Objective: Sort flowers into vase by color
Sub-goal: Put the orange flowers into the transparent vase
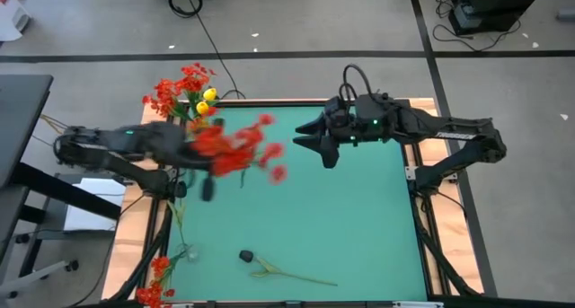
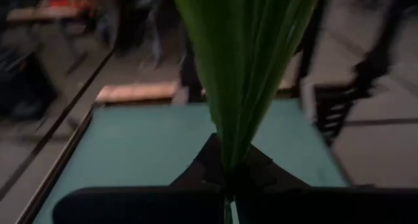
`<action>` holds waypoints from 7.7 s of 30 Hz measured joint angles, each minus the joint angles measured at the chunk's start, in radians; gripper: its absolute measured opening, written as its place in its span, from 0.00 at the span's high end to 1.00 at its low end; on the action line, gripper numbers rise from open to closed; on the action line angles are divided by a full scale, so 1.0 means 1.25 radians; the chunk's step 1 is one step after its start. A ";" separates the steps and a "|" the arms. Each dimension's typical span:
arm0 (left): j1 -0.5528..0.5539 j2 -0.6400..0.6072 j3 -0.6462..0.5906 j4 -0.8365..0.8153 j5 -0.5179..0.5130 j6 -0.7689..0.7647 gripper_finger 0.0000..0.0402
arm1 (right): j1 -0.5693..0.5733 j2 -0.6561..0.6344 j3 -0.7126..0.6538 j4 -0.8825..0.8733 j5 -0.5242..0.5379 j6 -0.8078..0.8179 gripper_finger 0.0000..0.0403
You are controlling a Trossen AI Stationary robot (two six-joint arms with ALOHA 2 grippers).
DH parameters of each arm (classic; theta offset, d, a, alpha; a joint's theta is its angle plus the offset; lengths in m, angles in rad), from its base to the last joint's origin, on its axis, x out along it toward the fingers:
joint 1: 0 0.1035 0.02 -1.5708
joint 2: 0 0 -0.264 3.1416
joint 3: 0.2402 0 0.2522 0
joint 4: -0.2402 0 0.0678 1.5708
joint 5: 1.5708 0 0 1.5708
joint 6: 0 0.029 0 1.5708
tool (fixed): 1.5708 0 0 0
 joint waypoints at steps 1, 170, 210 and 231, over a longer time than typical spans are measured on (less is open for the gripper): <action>-0.013 -0.027 0.000 -0.002 0.005 0.003 0.97 | 0.008 0.001 -0.001 -0.006 0.013 0.014 0.50; -0.639 -0.175 -0.497 0.258 0.035 -0.269 0.98 | 0.161 0.422 -0.001 0.442 0.057 0.226 0.55; -0.678 -0.134 -0.497 0.238 0.008 -0.227 0.97 | 0.162 0.421 -0.001 0.440 0.014 0.251 0.55; -0.737 -0.134 -0.497 0.218 0.055 -0.317 0.88 | 0.144 0.421 -0.001 0.442 -0.004 0.266 0.55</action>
